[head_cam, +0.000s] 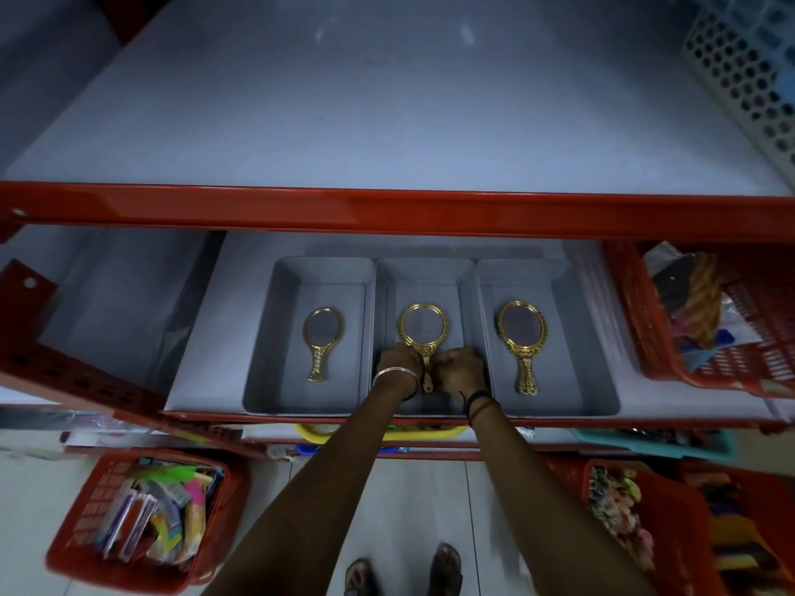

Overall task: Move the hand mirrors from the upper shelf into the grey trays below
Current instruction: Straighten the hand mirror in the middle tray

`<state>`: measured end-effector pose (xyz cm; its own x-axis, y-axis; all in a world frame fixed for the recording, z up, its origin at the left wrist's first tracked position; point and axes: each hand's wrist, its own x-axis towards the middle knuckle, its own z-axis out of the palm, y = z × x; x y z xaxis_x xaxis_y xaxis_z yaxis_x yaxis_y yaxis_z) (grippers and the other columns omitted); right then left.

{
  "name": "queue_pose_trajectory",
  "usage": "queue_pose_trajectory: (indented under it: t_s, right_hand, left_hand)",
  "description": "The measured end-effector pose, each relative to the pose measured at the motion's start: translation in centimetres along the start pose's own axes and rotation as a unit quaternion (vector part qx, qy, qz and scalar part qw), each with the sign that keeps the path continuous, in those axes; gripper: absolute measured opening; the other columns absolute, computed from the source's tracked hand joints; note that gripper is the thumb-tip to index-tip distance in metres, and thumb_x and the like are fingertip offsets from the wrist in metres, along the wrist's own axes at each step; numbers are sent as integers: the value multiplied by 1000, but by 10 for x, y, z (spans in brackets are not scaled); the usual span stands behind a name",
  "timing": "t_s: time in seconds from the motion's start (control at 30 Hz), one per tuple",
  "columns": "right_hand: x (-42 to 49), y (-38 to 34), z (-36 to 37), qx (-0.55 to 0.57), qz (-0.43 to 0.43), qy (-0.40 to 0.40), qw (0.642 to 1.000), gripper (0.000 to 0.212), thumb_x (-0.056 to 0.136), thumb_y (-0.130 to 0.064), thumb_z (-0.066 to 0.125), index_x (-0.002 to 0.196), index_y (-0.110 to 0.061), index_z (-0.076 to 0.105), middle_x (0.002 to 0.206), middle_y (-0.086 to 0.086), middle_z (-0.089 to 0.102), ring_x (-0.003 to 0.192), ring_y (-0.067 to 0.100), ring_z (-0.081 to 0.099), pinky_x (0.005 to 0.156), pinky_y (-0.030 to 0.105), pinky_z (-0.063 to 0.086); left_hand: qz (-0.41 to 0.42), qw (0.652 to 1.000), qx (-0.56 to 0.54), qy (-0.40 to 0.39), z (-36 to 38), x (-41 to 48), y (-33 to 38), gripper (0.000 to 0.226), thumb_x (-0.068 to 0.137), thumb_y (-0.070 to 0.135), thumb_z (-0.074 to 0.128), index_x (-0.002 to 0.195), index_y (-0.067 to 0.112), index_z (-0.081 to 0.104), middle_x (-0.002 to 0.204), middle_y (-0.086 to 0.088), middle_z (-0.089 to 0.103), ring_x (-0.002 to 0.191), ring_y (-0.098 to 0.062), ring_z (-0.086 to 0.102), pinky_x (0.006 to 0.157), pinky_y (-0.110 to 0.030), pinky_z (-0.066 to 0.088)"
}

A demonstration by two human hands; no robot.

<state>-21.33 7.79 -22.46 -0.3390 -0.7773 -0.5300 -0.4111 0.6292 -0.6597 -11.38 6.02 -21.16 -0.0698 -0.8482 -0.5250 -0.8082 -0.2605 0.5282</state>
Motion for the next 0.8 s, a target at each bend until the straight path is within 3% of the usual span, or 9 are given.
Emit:
queue_pose_trajectory:
  t_s: [0.07, 0.1, 0.2, 0.3, 0.37, 0.43, 0.5, 0.8]
  right_hand:
    - [1, -1, -4, -24, 0, 8, 1000, 27, 86, -11, 58, 60, -6, 65, 64, 10, 64, 60, 22, 61, 57, 23, 51]
    - [3, -3, -6, -25, -8, 16, 1000, 29, 88, -11, 56, 60, -5, 61, 62, 8, 59, 58, 21, 55, 52, 19, 43]
    - [9, -10, -15, -9, -34, 34, 999, 23, 88, 1, 44, 71, 2, 59, 77, 13, 57, 73, 22, 50, 55, 21, 36]
    - [17, -16, -17, -5, -56, 33, 998, 39, 86, 10, 39, 56, -15, 36, 63, 1, 43, 58, 16, 43, 47, 19, 28]
    - [19, -19, -17, 2, -78, 21, 997, 39, 86, 10, 41, 56, -14, 43, 63, -2, 48, 60, 13, 46, 49, 18, 32]
    - [22, -19, -15, 22, -95, 6, 995, 25, 86, 8, 44, 75, -1, 65, 82, 8, 65, 78, 17, 56, 65, 20, 43]
    - [24, -18, -13, 31, -95, 4, 995, 26, 85, 8, 44, 90, 0, 68, 93, 10, 66, 86, 17, 56, 73, 23, 43]
    - [29, -16, -10, 23, -77, 22, 996, 25, 83, 10, 41, 75, 6, 64, 79, 9, 59, 78, 17, 54, 67, 24, 41]
  left_hand:
    - [-9, 999, 0, 38, -6, -2, 5, 25, 90, 1, 49, 107, -8, 66, 113, -23, 69, 106, -34, 65, 85, -37, 54]
    - [-11, 998, 1, 62, -9, 0, 7, 26, 90, 0, 49, 110, -8, 63, 116, -23, 67, 109, -35, 64, 88, -37, 53]
    - [-6, 994, -2, 106, -18, 11, 10, 33, 88, -3, 52, 121, -6, 54, 125, -24, 59, 116, -36, 58, 91, -37, 50]
    - [-4, 996, -11, 94, -24, 20, 13, 35, 89, -3, 46, 124, -7, 52, 128, -25, 56, 119, -36, 56, 92, -35, 49]
    - [3, 996, -22, 87, -27, 22, 14, 33, 91, -3, 44, 122, -8, 55, 127, -25, 58, 118, -36, 56, 90, -33, 49]
    - [12, 996, -31, 79, -27, 26, 13, 32, 92, -2, 44, 120, -7, 58, 126, -23, 61, 117, -34, 58, 90, -32, 49]
    - [13, 996, -42, 78, -27, 27, 12, 32, 92, -2, 43, 120, -6, 59, 126, -22, 61, 117, -33, 58, 90, -31, 49]
    - [-5, 994, -59, 88, -28, 27, 15, 34, 91, -5, 42, 121, -9, 58, 125, -26, 61, 116, -36, 58, 90, -34, 50]
